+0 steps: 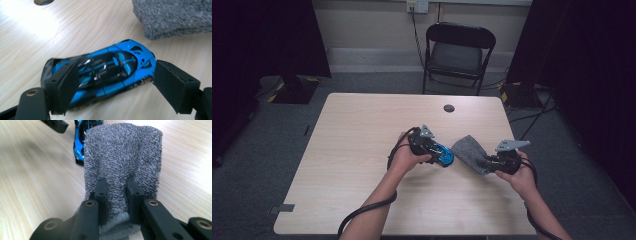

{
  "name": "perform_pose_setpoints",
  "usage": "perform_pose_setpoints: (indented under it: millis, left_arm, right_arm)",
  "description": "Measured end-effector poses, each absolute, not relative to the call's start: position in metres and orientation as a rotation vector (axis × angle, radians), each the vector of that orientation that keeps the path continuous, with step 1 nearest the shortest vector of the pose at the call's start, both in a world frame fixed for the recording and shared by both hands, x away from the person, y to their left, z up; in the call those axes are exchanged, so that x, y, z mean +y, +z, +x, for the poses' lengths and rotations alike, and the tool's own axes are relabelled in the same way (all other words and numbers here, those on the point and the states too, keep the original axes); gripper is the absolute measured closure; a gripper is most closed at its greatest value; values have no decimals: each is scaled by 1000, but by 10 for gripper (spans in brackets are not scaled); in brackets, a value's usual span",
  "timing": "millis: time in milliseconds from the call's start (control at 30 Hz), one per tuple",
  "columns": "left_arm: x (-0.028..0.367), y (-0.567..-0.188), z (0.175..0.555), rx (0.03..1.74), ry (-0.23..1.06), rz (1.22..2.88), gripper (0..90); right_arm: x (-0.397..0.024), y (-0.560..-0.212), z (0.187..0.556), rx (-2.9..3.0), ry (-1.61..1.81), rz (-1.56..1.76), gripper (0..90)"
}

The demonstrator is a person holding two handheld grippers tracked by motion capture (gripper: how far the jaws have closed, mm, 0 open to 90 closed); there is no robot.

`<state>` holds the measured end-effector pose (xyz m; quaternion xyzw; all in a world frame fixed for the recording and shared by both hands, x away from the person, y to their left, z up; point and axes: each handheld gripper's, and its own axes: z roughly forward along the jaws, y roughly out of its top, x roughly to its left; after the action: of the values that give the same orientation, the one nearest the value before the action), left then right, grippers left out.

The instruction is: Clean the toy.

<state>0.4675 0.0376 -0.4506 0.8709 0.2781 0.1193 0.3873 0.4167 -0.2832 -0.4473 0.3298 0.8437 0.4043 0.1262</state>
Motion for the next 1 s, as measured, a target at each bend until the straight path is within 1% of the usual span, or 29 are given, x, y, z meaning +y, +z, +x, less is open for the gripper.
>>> perform_pose_setpoints:
  millis: [200,300,400,633,900,1000]
  left_arm:
    - [60,-444,454,746,303,2208,210]
    - [75,-442,446,786,286,2206,238]
    - [89,-443,440,805,296,2191,239]
    - [124,-452,423,860,314,2191,230]
    - [153,-462,405,897,337,2212,229]
    - [162,-464,399,919,333,2195,229]
  right_arm:
    - [-265,-431,418,2458,1196,924,750]
    - [-252,-424,419,2458,1206,894,749]
    - [-237,-420,419,2455,1252,888,750]
    - [-195,-426,422,2495,1293,837,748]
    - [-162,-430,423,2519,1284,809,748]
    - [-148,-431,423,2525,1289,798,746]
